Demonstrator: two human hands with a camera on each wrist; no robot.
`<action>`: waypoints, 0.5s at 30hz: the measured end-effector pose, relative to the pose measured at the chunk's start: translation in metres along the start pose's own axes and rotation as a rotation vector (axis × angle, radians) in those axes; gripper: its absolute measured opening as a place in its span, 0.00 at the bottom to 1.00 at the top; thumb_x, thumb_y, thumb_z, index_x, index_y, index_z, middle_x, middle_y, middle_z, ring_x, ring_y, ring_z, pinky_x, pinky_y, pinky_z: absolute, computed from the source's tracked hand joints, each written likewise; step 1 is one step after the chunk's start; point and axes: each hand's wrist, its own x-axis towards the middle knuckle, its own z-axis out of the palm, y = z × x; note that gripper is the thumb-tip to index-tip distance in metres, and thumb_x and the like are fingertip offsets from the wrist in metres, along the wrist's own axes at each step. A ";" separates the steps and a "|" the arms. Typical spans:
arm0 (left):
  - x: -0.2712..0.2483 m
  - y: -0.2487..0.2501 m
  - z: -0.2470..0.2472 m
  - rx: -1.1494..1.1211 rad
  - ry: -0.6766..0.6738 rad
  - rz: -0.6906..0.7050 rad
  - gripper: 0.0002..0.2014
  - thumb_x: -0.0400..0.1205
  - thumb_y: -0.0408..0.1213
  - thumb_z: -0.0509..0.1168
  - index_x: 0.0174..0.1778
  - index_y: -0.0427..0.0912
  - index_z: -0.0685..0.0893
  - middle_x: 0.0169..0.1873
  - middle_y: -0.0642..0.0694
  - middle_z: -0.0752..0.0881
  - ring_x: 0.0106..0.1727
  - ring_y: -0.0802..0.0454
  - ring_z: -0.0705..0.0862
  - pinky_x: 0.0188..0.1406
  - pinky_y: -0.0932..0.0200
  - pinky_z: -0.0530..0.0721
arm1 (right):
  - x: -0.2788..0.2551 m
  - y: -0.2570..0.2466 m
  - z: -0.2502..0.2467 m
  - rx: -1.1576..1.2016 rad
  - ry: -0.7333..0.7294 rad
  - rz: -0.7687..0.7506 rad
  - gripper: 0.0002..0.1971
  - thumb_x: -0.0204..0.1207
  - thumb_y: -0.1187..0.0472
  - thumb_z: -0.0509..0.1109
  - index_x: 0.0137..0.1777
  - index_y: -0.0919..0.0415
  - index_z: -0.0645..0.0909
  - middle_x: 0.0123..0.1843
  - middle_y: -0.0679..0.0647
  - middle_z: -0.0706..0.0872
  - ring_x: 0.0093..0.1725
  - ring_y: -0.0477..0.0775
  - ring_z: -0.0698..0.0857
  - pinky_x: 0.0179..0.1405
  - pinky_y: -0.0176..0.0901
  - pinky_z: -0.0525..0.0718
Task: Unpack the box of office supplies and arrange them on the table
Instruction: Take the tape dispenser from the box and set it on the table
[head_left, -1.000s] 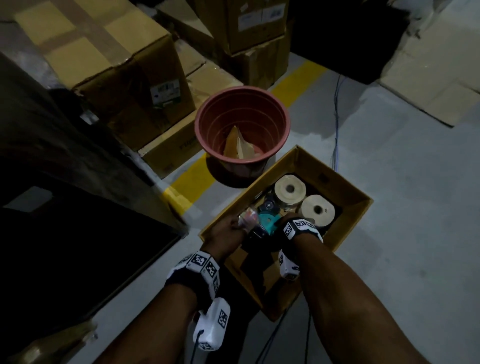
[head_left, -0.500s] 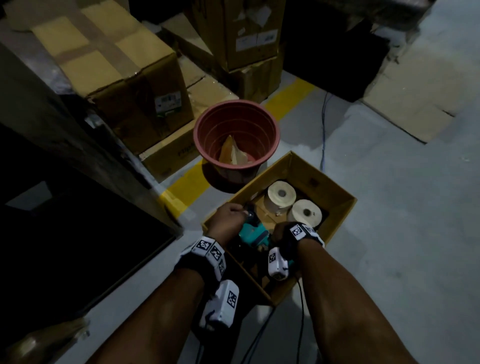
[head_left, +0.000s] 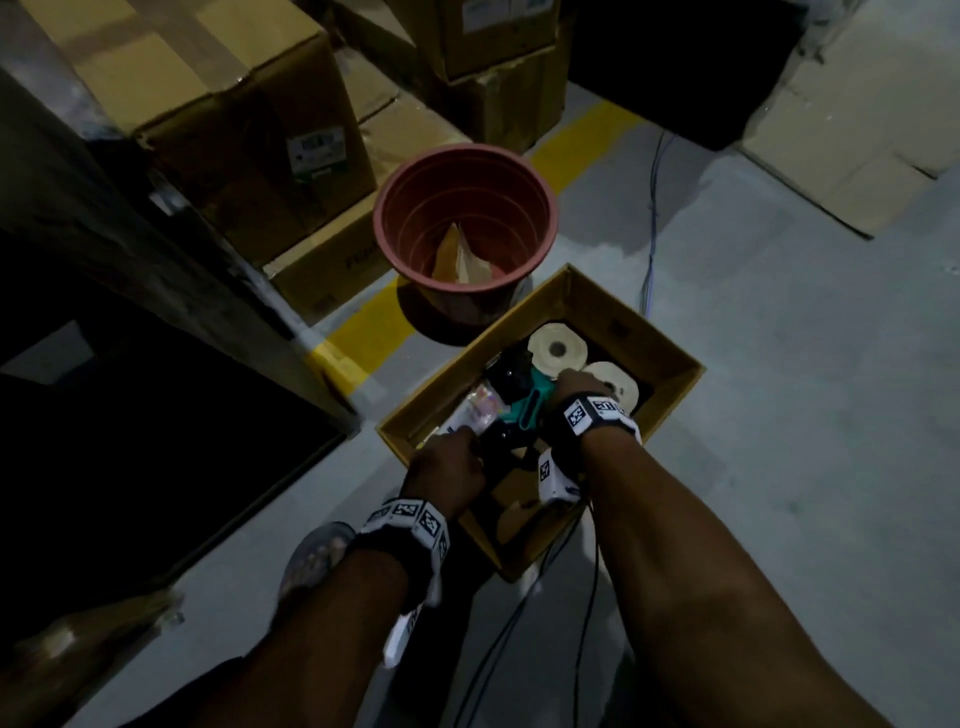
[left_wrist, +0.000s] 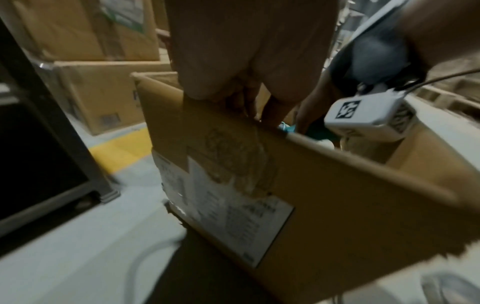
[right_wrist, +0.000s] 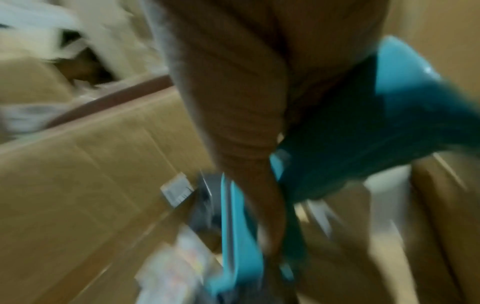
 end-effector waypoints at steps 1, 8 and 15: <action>0.003 0.002 0.001 -0.008 -0.009 -0.013 0.12 0.78 0.38 0.62 0.54 0.39 0.84 0.49 0.35 0.88 0.54 0.36 0.85 0.51 0.52 0.82 | -0.006 -0.004 -0.010 -0.093 0.042 -0.066 0.05 0.77 0.61 0.69 0.46 0.63 0.81 0.51 0.62 0.87 0.42 0.60 0.82 0.40 0.46 0.82; 0.009 0.017 -0.009 -0.113 -0.093 -0.126 0.14 0.82 0.45 0.61 0.53 0.39 0.86 0.60 0.38 0.86 0.61 0.40 0.84 0.49 0.61 0.74 | -0.026 -0.015 -0.036 0.005 -0.115 -0.093 0.31 0.80 0.58 0.68 0.80 0.68 0.64 0.66 0.69 0.79 0.61 0.66 0.82 0.50 0.51 0.80; 0.000 0.054 -0.042 -0.742 -0.199 -0.432 0.30 0.85 0.59 0.54 0.57 0.33 0.84 0.40 0.38 0.88 0.35 0.43 0.84 0.32 0.59 0.79 | -0.066 -0.002 -0.070 0.703 -0.452 0.096 0.26 0.74 0.57 0.76 0.70 0.65 0.77 0.63 0.62 0.87 0.62 0.63 0.86 0.67 0.55 0.82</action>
